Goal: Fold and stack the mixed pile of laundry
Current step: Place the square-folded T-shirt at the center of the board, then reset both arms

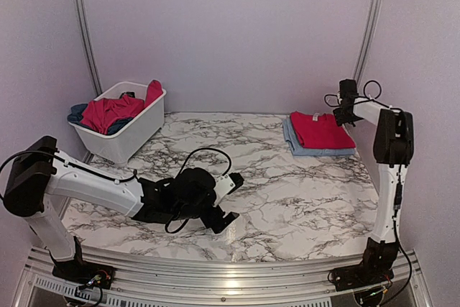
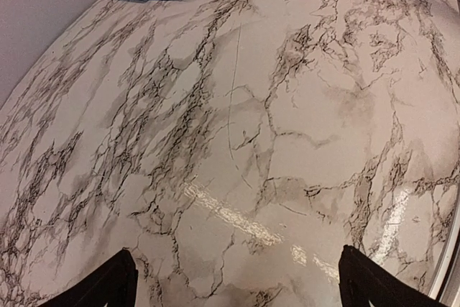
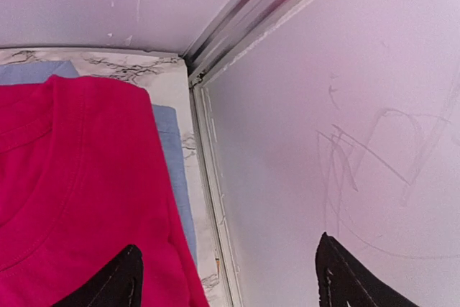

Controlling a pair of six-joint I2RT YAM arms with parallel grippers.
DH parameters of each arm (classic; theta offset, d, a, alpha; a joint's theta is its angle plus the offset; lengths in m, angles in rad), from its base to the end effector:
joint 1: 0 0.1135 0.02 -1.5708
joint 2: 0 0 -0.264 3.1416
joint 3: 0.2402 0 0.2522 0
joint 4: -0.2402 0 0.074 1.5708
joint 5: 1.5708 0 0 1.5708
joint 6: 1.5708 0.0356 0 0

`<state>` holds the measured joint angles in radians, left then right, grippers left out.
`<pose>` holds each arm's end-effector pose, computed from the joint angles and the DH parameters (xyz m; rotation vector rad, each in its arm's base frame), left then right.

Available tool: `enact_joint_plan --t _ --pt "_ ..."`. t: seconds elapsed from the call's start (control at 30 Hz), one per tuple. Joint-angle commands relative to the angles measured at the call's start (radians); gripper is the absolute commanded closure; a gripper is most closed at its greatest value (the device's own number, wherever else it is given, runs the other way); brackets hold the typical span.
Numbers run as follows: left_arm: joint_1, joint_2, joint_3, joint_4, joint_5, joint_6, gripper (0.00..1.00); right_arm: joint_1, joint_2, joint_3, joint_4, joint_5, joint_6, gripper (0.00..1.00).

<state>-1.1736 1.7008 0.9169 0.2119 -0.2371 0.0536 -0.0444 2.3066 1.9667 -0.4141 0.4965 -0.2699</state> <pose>0.1475 -0.3300 0.1860 1.1225 1.8362 -0.4056 0.5236 -0.0402 0.2120 -0.0081 2.3239 -0.7348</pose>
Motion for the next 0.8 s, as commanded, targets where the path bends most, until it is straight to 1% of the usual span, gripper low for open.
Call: enact_joint_plan --t 0.0,0.07,0.1,0.17,0.23,0.37,0.43,0.53,0.6,0.7,0.77 --pt "0.037 -0.043 0.031 -0.036 -0.004 -0.024 0.01 -0.022 -0.089 0.041 -0.001 -0.054 0.04 0.21" --pt "0.066 -0.061 0.033 -0.038 0.005 -0.039 0.01 -0.022 -0.115 0.041 -0.014 -0.131 0.067 0.19" --pt "0.083 -0.07 0.039 -0.046 0.007 -0.045 0.01 -0.022 -0.134 0.041 -0.02 -0.172 0.083 0.16" --pt "0.128 -0.086 0.061 -0.074 0.029 -0.08 0.01 -0.02 -0.162 0.038 -0.032 -0.277 0.118 0.07" --pt "0.18 -0.102 0.09 -0.105 0.038 -0.106 0.01 -0.015 -0.193 0.024 -0.04 -0.373 0.151 0.02" --pt "0.321 -0.103 0.202 -0.198 0.07 -0.203 0.01 0.022 -0.271 -0.024 -0.034 -0.456 0.185 0.02" --pt "0.378 -0.106 0.254 -0.246 0.106 -0.211 0.01 0.056 -0.323 -0.069 -0.026 -0.483 0.197 0.01" --pt "0.449 -0.106 0.334 -0.325 0.129 -0.224 0.01 0.119 -0.425 -0.178 0.017 -0.59 0.236 0.02" --pt "0.488 -0.114 0.366 -0.356 0.103 -0.238 0.01 0.156 -0.502 -0.283 0.066 -0.645 0.261 0.01" --pt "0.547 -0.148 0.349 -0.363 0.069 -0.287 0.01 0.225 -0.629 -0.471 0.174 -0.68 0.316 0.01" --pt "0.577 -0.165 0.315 -0.363 0.077 -0.317 0.01 0.268 -0.707 -0.605 0.252 -0.716 0.354 0.02"
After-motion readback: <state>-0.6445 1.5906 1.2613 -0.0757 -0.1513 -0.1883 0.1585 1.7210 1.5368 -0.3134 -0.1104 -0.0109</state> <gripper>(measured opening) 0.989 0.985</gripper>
